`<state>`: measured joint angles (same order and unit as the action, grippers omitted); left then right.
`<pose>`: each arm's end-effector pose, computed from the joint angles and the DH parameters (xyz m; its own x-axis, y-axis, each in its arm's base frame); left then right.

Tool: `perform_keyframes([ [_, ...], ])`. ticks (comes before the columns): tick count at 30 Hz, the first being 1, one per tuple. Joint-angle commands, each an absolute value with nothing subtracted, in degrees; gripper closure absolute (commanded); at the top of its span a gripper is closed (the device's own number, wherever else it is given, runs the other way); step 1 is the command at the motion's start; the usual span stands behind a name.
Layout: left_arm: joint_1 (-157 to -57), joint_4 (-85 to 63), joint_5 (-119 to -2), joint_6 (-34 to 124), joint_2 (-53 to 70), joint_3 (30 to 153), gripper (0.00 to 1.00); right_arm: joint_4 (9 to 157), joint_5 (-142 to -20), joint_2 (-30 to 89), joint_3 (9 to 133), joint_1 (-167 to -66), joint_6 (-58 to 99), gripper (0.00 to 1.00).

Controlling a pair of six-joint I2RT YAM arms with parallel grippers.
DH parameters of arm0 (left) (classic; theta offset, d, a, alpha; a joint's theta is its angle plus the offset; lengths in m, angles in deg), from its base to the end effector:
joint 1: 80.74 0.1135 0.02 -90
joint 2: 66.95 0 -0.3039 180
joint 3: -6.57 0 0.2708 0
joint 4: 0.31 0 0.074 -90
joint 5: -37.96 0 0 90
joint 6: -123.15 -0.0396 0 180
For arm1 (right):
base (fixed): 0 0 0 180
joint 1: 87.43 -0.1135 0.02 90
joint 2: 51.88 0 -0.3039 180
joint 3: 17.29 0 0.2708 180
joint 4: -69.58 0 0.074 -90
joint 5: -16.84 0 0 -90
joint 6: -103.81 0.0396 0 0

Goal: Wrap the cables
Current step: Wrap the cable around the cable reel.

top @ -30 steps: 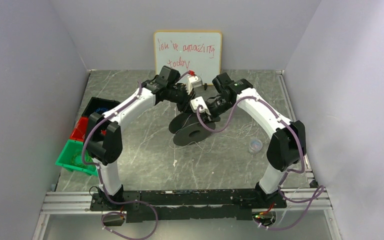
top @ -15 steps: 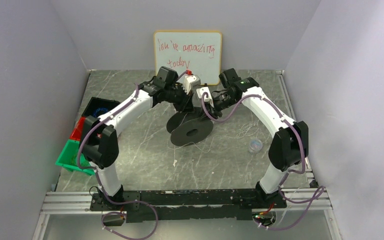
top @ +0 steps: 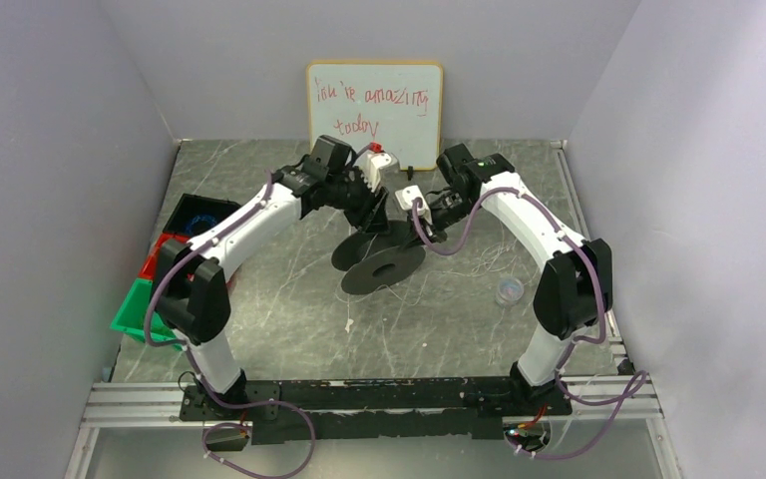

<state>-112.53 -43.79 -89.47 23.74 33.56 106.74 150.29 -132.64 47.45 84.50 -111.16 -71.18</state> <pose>0.3463 -0.2429 0.3377 -0.4513 0.4324 -0.7806 0.8767 0.3783 -0.2972 0.3149 0.1757 0.3329 0.2853 -0.4272 -0.8580 -0.9247 -0.3581 -0.1292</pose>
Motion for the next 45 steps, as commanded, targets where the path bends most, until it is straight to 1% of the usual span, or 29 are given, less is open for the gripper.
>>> perform_keyframes([
  [1, -112.14, -44.18, -88.81, 24.31, 27.31, 107.38, 0.43, 153.53, -133.27, 47.66, 84.24, -111.54, -76.1, 1.0],
  [2, -112.01, -44.52, -88.41, 23.9, 26.49, 107.55, 0.38, 153.48, -133.16, 47.35, 84.0, -111.54, -76.26, 1.0],
  [3, -111.61, -44.8, -88.01, 23.7, 25.26, 107.79, 0.31, 153.75, -133.04, 47.09, 83.93, -111.59, -76.58, 1.0],
  [5, -110.78, -45.11, -88.17, 23.68, 23.77, 108.68, 0.23, 153.83, -132.93, 46.77, 83.92, -111.53, -76.65, 1.0],
  [7, -110.33, -45.83, -88.3, 23.19, 23.01, 109.8, 0.17, 154.11, -133.06, 46.8, 84.03, -111.53, -76.9, 1.0],
  [9, -110.36, -46.76, -88.84, 21.24, 22.82, 110.72, 0.1, 154.67, -133.33, 47.08, 84.17, -111.53, -77.36, 1.0],
  [12, -110.84, -48.42, -91.83, 17.54, 23.86, 112.33, 0.06, 155.41, -133.49, 47.57, 84.47, -111.54, -77.98, 1.0],
  [17, -112.95, -54.58, -97.67, 7.46, 28.24, 116.54, 0.06, 157.15, -133.67, 48.31, 85.69, -111.55, -78.56, 1.0],
  [24, -113.05, -59.36, -103.79, 2.12, 35.54, 120.61, 0.07, 158.94, -134.04, 48.01, 85.78, -111.49, -80.41, 1.0],
  [36, -113.12, -58.86, -103.87, 1.12, 38.1, 117.85, 0.2, 160.06, -134.37, 48.48, 86.17, -111.4, -81.29, 1.0],
  [41, -113.04, -61.48, -103.54, -0.26, 39.34, 118.84, 0.32, 160.16, -134.37, 48.34, 86.13, -111.34, -81.31, 1.0],
  [45, -113.02, -62.26, -103.17, -0.78, 39.24, 118.15, 0.34, 160.2, -134.5, 48.35, 86.19, -111.16, -81.37, 1.0],
])
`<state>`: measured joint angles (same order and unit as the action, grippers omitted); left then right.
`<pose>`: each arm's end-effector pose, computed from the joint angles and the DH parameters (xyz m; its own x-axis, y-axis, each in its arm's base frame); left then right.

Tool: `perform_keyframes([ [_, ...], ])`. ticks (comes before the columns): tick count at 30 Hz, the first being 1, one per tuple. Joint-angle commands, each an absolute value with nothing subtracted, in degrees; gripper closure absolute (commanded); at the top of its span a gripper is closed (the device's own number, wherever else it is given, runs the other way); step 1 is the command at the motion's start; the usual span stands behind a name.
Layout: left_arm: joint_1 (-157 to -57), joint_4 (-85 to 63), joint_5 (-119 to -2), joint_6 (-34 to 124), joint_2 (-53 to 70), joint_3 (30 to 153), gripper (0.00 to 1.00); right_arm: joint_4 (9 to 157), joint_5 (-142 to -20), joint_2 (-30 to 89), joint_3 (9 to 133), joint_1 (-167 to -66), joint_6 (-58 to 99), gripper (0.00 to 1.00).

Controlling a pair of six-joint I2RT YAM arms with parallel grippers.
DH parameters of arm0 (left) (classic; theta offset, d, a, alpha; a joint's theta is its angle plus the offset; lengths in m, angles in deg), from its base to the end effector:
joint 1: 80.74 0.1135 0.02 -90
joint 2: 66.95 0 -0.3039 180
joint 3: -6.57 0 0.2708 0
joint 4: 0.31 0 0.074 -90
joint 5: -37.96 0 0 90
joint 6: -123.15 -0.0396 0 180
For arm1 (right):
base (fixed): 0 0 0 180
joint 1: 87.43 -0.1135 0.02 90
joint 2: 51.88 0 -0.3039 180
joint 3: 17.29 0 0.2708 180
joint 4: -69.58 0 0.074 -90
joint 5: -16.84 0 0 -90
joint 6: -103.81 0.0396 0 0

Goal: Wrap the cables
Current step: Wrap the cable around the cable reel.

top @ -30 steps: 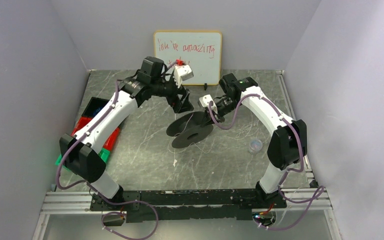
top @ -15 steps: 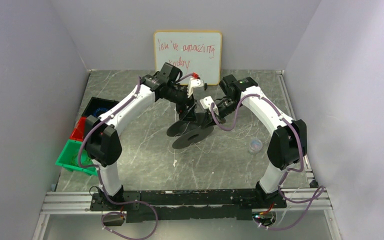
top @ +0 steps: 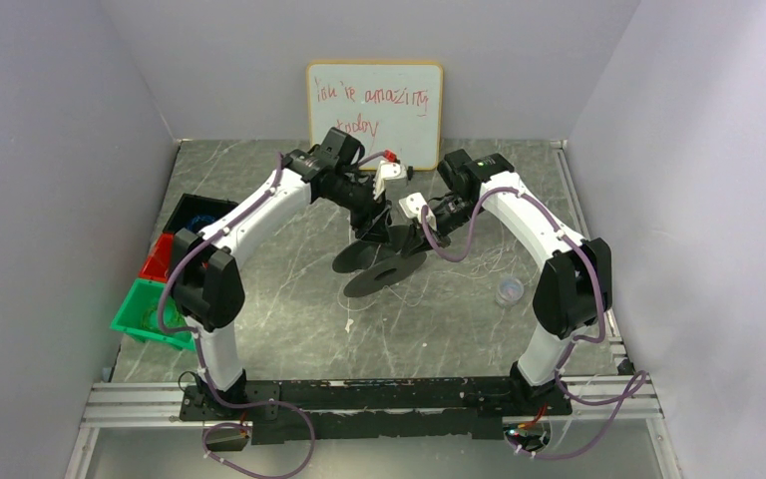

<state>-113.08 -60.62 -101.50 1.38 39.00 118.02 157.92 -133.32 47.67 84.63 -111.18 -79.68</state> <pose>0.3477 -0.2557 0.3501 -0.2091 0.5375 -0.8169 0.9737 0.0375 -0.2246 0.3043 0.1714 0.3309 0.3113 -0.4056 -0.8594 -0.8958 -0.4272 -0.1228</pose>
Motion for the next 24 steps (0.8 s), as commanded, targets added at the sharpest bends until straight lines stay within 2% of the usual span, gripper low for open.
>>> perform_keyframes([
  [1, -113.04, -62.12, -103.01, -0.64, 39.15, 117.89, 0.34, 160.31, -134.5, 48.46, 86.33, -111.23, -81.41, 1.0],
  [5, -113.0, -61.1, -101.44, 0.41, 39.29, 117.25, 0.36, 160.42, -134.63, 48.5, 86.47, -111.08, -81.38, 1.0],
  [18, -112.96, -57.43, -97.64, 3.62, 39.08, 115.86, 0.55, 159.99, -134.59, 48.49, 86.52, -111.12, -81.11, 1.0],
  [22, -112.98, -55.93, -96.82, 5.08, 39.0, 115.16, 0.74, 160.03, -134.59, 48.5, 86.65, -111.07, -80.82, 1.0],
  [24, -112.95, -54.79, -95.87, 6.68, 38.96, 114.73, 0.92, 159.34, -134.63, 48.41, 86.73, -111.0, -79.72, 1.0],
])
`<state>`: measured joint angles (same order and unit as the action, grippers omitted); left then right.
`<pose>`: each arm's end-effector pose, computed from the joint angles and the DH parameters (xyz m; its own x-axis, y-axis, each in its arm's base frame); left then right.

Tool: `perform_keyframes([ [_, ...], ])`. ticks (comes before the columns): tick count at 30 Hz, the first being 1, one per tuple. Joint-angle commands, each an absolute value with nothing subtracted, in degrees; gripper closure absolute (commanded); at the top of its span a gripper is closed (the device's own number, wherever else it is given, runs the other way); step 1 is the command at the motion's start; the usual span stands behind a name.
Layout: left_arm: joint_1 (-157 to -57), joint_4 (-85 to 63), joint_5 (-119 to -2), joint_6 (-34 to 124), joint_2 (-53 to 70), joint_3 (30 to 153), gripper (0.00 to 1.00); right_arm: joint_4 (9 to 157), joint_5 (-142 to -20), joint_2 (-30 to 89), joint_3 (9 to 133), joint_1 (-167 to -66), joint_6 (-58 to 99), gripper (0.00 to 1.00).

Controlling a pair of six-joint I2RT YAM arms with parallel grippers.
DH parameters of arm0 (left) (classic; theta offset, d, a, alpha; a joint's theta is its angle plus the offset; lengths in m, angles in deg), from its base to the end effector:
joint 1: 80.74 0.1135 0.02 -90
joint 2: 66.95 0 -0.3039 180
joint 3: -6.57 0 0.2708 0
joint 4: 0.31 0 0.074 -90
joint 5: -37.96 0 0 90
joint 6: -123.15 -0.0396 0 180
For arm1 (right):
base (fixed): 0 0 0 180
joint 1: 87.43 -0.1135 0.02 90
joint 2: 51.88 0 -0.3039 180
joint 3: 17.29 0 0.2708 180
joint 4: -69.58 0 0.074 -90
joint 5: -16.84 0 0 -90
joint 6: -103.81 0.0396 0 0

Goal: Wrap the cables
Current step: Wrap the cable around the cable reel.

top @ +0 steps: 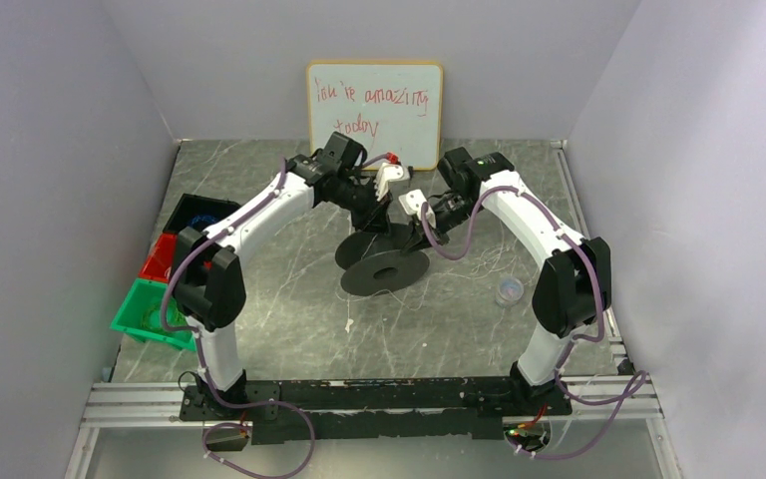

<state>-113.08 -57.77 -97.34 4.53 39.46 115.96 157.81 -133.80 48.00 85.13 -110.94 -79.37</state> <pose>0.3529 -0.2567 0.3362 -0.2563 0.5610 -0.7871 0.9660 0.1192 -0.2295 0.3069 0.1711 0.3317 0.3060 -0.4007 -0.8636 -0.8988 -0.4207 -0.1232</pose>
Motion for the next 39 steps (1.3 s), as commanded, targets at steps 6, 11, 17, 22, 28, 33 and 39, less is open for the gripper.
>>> perform_keyframes([
  [6, -112.99, -50.44, -89.69, 13.7, 37.53, 112.68, 0.97, 155.26, -135.47, 48.73, 87.57, -110.19, -72.91, 1.0],
  [11, -112.97, -47.21, -82.66, 21.02, 34.37, 110.37, 0.97, 151.42, -135.61, 48.25, 88.43, -108.55, -66.02, 0.74],
  [17, -113.06, -44.3, -66.29, 31.6, 28.91, 108.43, 0.97, 134.44, -131.72, 40.91, 82.9, -104.29, -51.06, 0.4],
  [22, -113.05, -47.12, -56.42, 40.01, 26.92, 110.88, 0.97, 120.93, -125.87, 33.56, 75.27, -103.6, -39.98, 0.32],
  [28, -112.99, -49.8, -49.07, 45.91, 26.04, 114.3, 0.97, 105.21, -126.64, 27.18, 62.97, -103.83, -33.09, 0.3],
  [33, -112.92, -50.27, -43.44, 45.93, 24.93, 116.46, 0.97, 99.96, -126.59, 27.89, 57.91, -106.85, -32.48, 0.31],
  [39, -112.11, -50.46, -27.33, 49.23, 23.03, 116.11, 0.97, 95.53, -117.7, 30.02, 58.16, -112.68, -26.82, 0.32],
])
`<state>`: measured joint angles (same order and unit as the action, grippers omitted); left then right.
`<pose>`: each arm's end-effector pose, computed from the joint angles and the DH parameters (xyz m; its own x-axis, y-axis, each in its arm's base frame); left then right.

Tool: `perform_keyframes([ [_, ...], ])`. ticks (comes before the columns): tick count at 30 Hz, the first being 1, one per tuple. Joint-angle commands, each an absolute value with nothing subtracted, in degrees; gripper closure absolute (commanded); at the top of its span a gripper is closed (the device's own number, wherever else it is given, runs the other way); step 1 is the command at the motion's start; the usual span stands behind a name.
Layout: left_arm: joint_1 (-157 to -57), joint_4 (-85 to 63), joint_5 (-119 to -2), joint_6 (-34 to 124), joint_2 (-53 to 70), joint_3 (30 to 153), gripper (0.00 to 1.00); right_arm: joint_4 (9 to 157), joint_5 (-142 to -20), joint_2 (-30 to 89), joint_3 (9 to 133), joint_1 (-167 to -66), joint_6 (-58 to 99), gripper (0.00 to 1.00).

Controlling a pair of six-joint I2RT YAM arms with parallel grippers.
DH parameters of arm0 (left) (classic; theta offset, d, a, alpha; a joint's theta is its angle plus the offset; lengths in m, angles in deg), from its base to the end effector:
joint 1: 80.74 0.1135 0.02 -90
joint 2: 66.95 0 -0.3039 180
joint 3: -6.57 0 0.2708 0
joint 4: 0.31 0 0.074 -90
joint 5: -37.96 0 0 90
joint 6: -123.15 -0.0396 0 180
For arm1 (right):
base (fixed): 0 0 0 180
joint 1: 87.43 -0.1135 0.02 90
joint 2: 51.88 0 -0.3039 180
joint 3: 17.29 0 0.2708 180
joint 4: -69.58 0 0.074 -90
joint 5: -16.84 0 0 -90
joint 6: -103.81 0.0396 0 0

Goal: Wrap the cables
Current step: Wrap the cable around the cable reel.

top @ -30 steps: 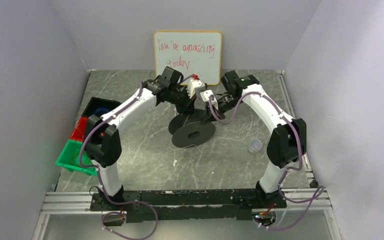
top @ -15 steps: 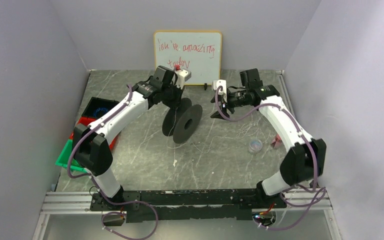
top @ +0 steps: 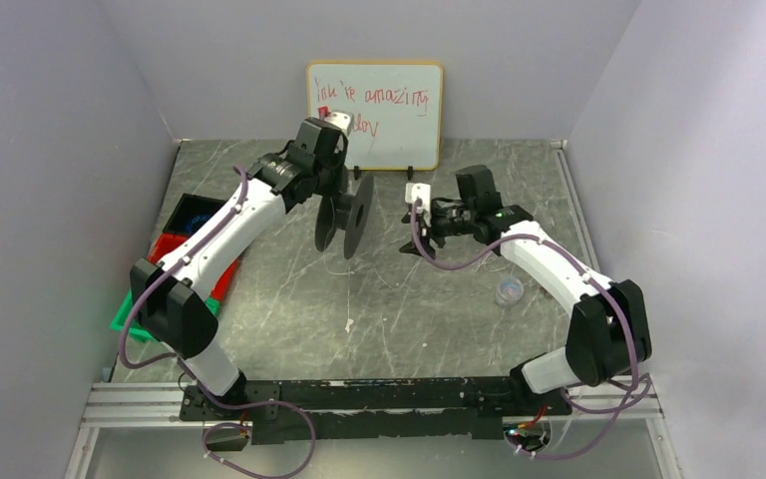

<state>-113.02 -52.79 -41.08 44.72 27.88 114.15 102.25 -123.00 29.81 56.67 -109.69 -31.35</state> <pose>0.3393 -0.2054 0.4039 -0.6098 0.1523 -0.7778 0.2842 0.9581 -0.0352 0.2849 0.1493 0.3133 0.1322 -0.4400 -0.8882 -0.9774 0.0913 -0.1907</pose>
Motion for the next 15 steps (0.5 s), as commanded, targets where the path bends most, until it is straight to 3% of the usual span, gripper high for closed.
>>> perform_keyframes([
  [1, -111.7, -50.48, -24.51, 51.1, 22.72, 115.67, 0.97, 95.4, -116.99, 29.85, 58.61, -112.93, -26.18, 0.32],
  [7, -111.44, -53.9, -8.47, 60.41, 24.5, 114.99, 0.98, 92.24, -112.17, 27.31, 59.84, -113.05, -22.05, 0.32],
  [15, -111.5, -54.66, -5.34, 62.19, 28.37, 114.38, 0.98, 93.3, -113.69, 29.23, 61.61, -113.28, -21.87, 0.32],
])
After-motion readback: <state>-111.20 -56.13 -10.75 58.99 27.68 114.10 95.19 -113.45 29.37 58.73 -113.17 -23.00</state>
